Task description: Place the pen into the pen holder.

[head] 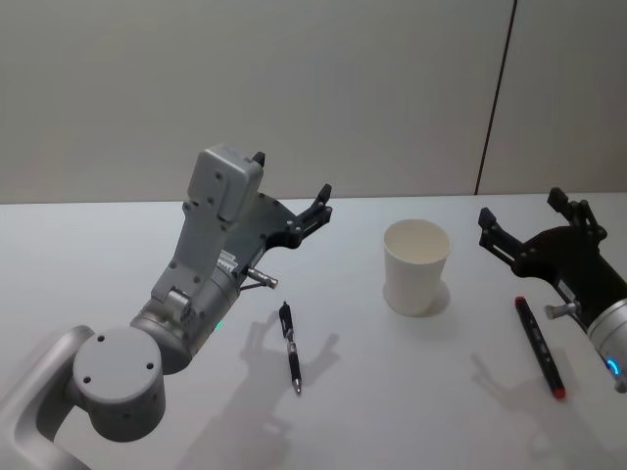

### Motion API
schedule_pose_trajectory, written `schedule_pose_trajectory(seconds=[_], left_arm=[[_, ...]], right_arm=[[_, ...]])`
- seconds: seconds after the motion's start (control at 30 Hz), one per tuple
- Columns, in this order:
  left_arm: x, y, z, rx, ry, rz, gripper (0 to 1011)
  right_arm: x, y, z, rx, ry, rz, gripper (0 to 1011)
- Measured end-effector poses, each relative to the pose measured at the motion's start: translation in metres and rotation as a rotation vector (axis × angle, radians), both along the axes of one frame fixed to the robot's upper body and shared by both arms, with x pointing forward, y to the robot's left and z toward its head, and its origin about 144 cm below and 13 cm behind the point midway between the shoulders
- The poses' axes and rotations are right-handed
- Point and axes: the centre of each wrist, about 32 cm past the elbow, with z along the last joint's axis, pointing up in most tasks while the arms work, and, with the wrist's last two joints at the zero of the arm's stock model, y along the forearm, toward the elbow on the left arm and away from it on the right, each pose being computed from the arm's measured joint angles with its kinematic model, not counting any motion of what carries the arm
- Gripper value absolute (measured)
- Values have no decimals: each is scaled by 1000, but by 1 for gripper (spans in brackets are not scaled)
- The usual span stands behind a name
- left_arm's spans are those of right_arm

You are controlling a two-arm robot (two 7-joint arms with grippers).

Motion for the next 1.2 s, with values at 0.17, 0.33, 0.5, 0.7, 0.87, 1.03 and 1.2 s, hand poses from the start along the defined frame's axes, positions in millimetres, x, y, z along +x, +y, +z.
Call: schedule_pose_trajectory(seconds=[0.17,0.33,0.5,0.7,0.87,1.03,1.2], left_arm=[[0,0,0,0,0,0,1002],[0,0,0,0,0,0,1002],[0,0,0,0,0,0,1002],[0,0,0,0,0,0,1002],[0,0,0,0,0,0,1002],[0,0,0,0,0,0,1003],[0,0,0,0,0,0,1003]], right_arm=[[0,0,0,0,0,0,1002],[0,0,0,0,0,0,1002],[0,3,0,-3,5,-1,1002],[0,8,2,-9,24,-8,1002],[2,13,7,-19,59,-27,1001],[6,17,11,-36,105,-54,1002],[14,19,14,-60,157,-91,1002]])
